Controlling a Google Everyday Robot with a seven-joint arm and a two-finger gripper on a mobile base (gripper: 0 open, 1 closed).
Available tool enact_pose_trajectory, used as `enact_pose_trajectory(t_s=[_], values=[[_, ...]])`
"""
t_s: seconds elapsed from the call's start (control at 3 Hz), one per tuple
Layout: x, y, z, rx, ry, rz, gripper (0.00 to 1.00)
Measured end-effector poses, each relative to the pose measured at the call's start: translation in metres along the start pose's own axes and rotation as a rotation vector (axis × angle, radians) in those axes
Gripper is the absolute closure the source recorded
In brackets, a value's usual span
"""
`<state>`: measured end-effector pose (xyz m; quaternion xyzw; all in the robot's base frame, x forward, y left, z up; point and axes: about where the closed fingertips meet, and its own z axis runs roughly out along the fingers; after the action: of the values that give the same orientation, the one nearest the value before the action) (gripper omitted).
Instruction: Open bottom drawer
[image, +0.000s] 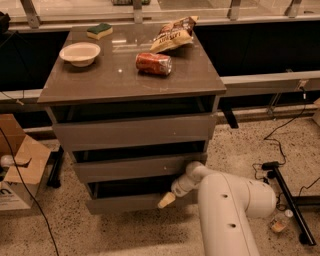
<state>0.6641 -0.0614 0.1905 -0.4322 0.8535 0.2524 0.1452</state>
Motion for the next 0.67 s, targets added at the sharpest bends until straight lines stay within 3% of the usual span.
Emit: enact_pose_trajectory(t_s=[0.33,0.67], values=[[0.029,0.0074,0.0013,-0.061,0.11,0.007,0.19],[0.027,0.0081,-0.0011,-0.062,0.112,0.007,0.42]])
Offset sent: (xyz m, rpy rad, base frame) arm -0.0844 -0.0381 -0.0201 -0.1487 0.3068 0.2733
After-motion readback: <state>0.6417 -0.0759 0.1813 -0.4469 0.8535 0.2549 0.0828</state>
